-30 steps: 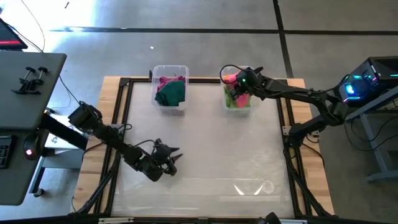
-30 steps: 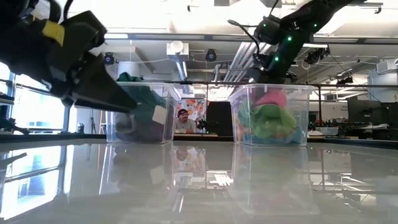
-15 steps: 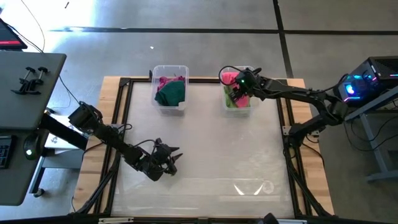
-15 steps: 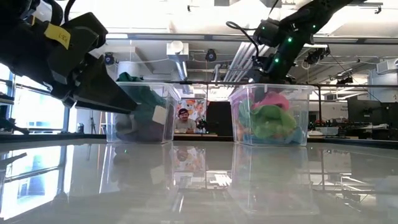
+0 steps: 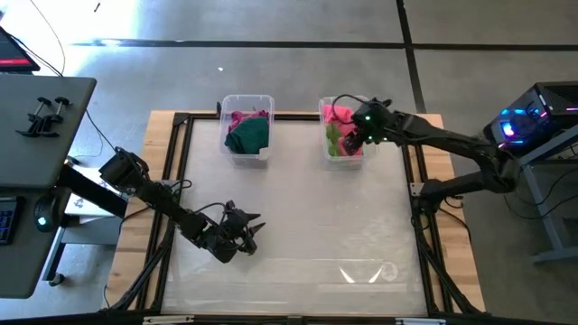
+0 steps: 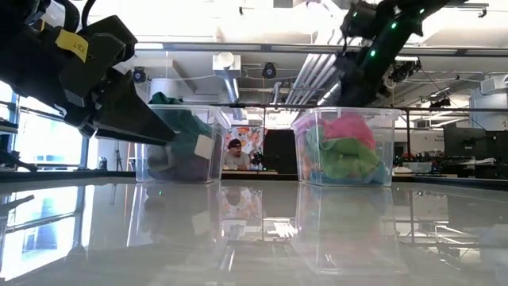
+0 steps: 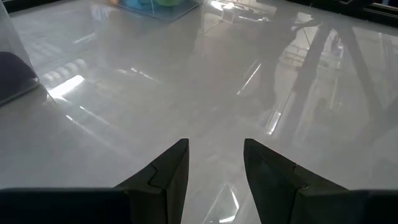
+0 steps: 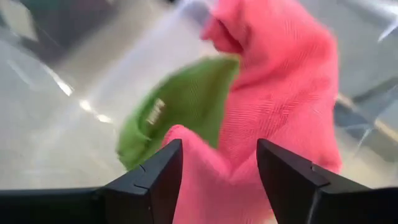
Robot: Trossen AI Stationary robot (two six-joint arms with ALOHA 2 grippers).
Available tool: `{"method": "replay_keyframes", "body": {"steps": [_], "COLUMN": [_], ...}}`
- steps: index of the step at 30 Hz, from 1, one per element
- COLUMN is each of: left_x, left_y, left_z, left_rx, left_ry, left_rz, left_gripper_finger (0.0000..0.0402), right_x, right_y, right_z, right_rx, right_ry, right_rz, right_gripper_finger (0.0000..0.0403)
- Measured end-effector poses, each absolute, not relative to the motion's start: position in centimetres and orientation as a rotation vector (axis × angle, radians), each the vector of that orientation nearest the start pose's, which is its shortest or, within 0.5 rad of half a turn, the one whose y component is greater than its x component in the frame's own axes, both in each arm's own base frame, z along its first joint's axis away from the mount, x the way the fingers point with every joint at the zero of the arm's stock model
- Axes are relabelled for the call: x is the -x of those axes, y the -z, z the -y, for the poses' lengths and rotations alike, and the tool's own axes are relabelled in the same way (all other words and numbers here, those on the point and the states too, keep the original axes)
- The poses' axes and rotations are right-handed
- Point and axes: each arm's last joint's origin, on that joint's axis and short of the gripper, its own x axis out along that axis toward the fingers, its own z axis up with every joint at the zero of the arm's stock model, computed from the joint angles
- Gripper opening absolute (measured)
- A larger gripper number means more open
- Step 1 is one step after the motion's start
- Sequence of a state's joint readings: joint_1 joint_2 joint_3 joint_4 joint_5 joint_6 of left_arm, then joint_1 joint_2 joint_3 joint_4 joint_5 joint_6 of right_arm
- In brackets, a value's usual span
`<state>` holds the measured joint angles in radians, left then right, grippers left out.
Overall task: Sort towels by color in basket
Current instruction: Put the pink microfiber cloth into the right transparent bin, then return to Home Position
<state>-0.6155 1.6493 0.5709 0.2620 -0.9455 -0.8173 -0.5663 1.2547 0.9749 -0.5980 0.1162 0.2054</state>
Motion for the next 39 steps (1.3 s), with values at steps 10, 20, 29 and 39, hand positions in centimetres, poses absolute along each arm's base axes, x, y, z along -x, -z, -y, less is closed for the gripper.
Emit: {"method": "replay_keyframes", "body": {"steps": [10, 20, 29, 39], "left_x": [-23.2, -23.3, -23.3, -23.3], "left_y": [-11.8, -11.8, -11.9, -11.9], "left_z": [13.5, 13.5, 13.6, 13.6], "left_rx": [0.211, 0.220, 0.225, 0.228], "left_ry": [-0.515, -0.513, -0.511, -0.511], "left_rz": [-0.400, -0.393, -0.388, -0.386], "left_gripper_finger": [0.0140, 0.0140, 0.0140, 0.0140], "right_x": [-22.1, -24.6, -25.3, -23.5], "right_y": [-29.7, -23.5, -20.2, -25.3], "right_z": [13.9, 18.2, 19.4, 17.0], "right_rx": [-0.239, -0.245, -0.261, -0.224], "right_ry": [0.829, 0.938, 0.965, 0.919], "right_rz": [-0.525, -0.716, -0.829, -0.703], "right_gripper_finger": [0.0198, 0.0104, 0.0005, 0.0089]}}
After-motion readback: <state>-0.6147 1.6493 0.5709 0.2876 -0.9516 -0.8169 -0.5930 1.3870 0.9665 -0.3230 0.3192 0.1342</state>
